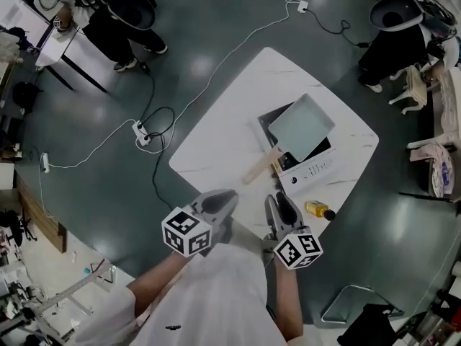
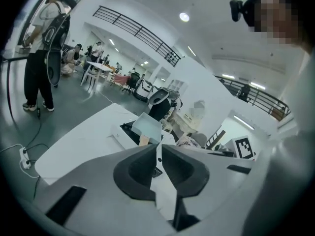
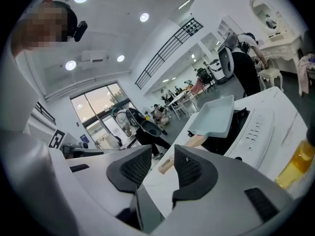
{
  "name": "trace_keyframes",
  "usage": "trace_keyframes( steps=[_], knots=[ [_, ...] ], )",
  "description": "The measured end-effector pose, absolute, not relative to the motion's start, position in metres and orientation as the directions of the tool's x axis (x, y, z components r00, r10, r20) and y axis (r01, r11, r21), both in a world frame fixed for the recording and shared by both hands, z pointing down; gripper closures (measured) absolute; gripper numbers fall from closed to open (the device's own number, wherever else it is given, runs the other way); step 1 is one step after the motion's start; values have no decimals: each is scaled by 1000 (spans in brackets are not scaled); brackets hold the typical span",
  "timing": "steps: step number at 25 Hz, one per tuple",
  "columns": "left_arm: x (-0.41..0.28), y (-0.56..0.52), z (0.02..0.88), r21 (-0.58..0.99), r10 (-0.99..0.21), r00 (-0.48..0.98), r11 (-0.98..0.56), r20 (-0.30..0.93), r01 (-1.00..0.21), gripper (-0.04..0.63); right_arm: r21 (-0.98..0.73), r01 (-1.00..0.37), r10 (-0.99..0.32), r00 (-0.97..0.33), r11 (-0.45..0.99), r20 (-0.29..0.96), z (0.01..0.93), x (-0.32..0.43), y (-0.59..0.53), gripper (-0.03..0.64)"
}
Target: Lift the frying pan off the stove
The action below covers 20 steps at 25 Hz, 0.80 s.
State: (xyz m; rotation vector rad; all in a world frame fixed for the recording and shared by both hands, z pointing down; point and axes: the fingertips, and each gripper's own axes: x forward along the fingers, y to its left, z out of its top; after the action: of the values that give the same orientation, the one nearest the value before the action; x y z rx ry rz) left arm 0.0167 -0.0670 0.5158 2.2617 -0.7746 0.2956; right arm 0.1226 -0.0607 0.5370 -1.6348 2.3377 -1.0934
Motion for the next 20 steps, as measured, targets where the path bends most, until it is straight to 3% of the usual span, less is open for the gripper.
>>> trace_keyframes(
  steps=[1, 3, 9, 20],
  knots=[
    [17, -70, 519, 560, -445, 788, -554, 425, -616, 581, -603, -778, -840, -438, 176, 320, 541, 121, -65, 499],
    [18, -78, 528, 556, -448, 777, -543, 442, -630, 481, -636, -751, -823, -468, 178, 322, 550, 118, -76, 494],
    [21, -96, 556, 564, -424, 776, -532, 468, -631, 421, -778, -619, -796, -520, 102, 310, 582, 114, -105, 462],
    [40, -115, 599, 620, -353, 792, -494, 498, -609, 397, -858, -513, -758, -554, -15, 345, 625, 122, -148, 402]
  ],
)
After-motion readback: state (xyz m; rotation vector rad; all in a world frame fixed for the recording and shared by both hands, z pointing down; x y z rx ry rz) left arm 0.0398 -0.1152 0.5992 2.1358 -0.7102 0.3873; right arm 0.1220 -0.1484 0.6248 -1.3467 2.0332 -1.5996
